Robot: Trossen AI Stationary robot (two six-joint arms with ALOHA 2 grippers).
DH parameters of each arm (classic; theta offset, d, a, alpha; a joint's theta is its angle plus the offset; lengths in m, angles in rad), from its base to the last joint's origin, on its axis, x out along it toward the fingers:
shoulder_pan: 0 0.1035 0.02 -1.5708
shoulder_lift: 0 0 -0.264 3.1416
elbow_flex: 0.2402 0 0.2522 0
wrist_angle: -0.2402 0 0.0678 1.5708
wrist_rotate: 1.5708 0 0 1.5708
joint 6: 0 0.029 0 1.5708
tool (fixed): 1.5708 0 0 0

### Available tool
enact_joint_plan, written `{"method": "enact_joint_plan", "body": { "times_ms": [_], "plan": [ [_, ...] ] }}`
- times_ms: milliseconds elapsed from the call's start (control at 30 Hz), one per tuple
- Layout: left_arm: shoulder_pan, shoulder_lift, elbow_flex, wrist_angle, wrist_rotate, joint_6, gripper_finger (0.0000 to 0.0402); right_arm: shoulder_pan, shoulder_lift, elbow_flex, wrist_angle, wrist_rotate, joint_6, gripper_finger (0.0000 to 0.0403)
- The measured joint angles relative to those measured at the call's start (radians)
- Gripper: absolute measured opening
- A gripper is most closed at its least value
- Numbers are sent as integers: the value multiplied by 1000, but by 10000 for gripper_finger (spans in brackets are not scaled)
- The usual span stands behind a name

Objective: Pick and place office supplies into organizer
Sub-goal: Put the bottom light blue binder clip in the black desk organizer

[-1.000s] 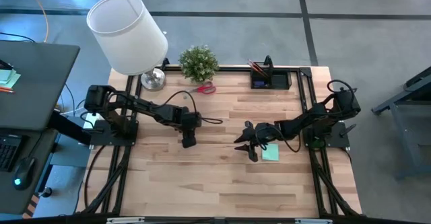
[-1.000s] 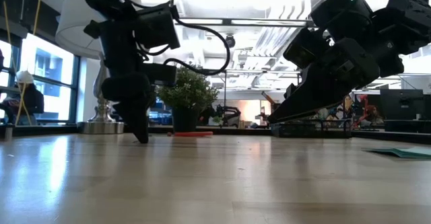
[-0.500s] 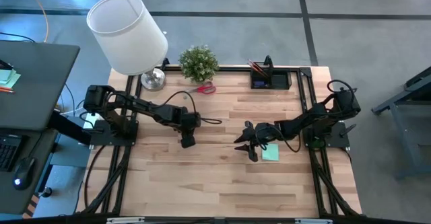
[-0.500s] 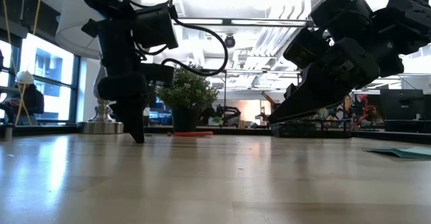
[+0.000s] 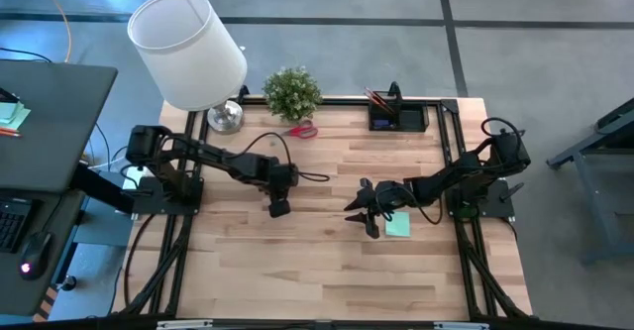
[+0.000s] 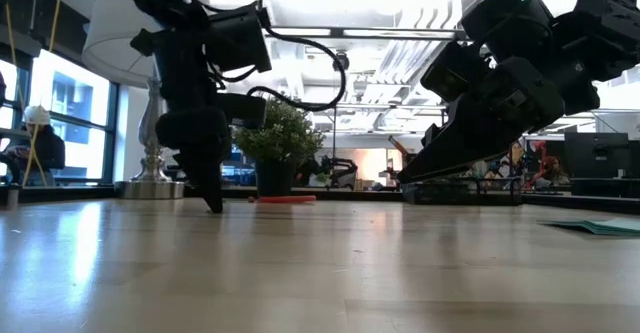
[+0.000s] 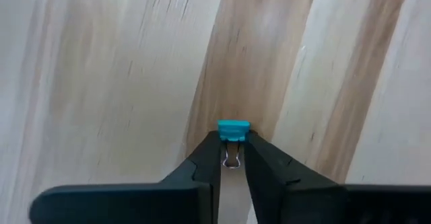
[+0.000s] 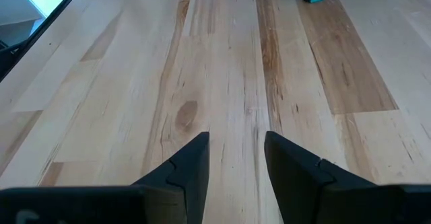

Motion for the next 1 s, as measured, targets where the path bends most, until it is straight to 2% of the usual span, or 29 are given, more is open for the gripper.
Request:
{"method": "enact_joint_plan", "body": {
  "times_ms": [167,333,467,633,733,1000],
  "plan": [
    [-1,-2,59,1,25,34,51,0,0,0,1,2,-1,138],
    [-1,-3,120,20,139,82,42,0,0,0,35,57,-81,138],
    [-1,-4,159,82,254,114,36,0,0,0,167,92,-285,138],
    [-1,-5,215,99,384,140,38,0,0,4,305,89,-635,138],
    [-1,-5,239,101,422,147,39,0,0,35,300,86,-750,138],
    [-1,-7,260,139,446,144,38,2,0,178,99,63,-842,138]
  ]
}}
